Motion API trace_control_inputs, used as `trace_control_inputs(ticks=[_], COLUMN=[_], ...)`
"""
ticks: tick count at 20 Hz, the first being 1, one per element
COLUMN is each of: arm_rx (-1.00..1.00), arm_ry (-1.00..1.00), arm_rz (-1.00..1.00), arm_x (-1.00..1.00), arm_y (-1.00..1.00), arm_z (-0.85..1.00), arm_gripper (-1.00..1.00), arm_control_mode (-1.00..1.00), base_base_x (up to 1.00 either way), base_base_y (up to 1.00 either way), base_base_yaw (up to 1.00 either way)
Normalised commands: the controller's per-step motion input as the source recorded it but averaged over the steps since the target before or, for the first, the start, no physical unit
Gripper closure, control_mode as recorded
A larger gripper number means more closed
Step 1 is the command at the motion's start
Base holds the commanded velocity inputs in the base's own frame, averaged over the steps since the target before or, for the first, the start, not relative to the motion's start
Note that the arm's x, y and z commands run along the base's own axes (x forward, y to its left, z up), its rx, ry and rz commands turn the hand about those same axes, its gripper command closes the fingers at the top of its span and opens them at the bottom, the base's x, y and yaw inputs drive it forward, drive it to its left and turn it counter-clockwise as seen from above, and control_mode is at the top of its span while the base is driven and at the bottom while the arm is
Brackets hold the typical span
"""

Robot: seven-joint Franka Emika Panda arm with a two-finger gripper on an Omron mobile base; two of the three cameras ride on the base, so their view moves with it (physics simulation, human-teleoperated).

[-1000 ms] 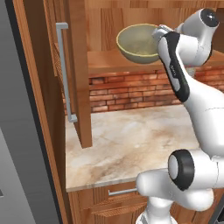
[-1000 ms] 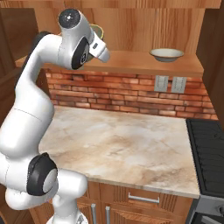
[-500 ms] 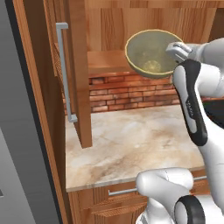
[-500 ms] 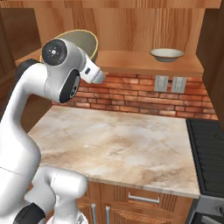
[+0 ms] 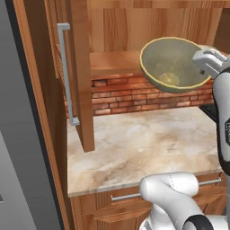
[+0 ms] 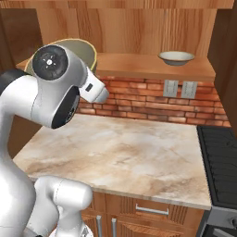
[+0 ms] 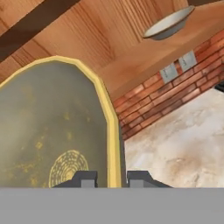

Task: Take the smaller bowl and place it next to the appetizer plate on the dining counter , and place the larger bowl next to the plate with cooked food.

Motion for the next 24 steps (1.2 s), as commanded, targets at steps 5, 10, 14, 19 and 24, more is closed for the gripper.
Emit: trace_control_inputs(ticks=[5, 10, 14, 19, 24], arm_rx=[0.00, 0.00, 0.00, 0.00, 0.00], arm_ry=[0.37, 0.21, 0.10, 0.06, 0.00], arm_rz=[0.00, 0.00, 0.00, 0.00, 0.00], arm_x=[-0.20, -0.01, -0.05, -0.07, 0.00], arm_y=[-0.02, 0.00, 0.00, 0.00, 0.00], arm_z=[-0.20, -0.51, -0.48, -0.19, 0.00], arm_gripper=[1.00, 1.00, 1.00, 1.00, 1.00], arm_control_mode=[-1.00, -1.00, -1.00, 1.00, 1.00], base_base_x=[0.00, 0.00, 0.00, -0.30, -0.71], base_base_y=[0.00, 0.00, 0.00, 0.00, 0.00], base_base_yaw=[0.00, 0.00, 0.00, 0.00, 0.00])
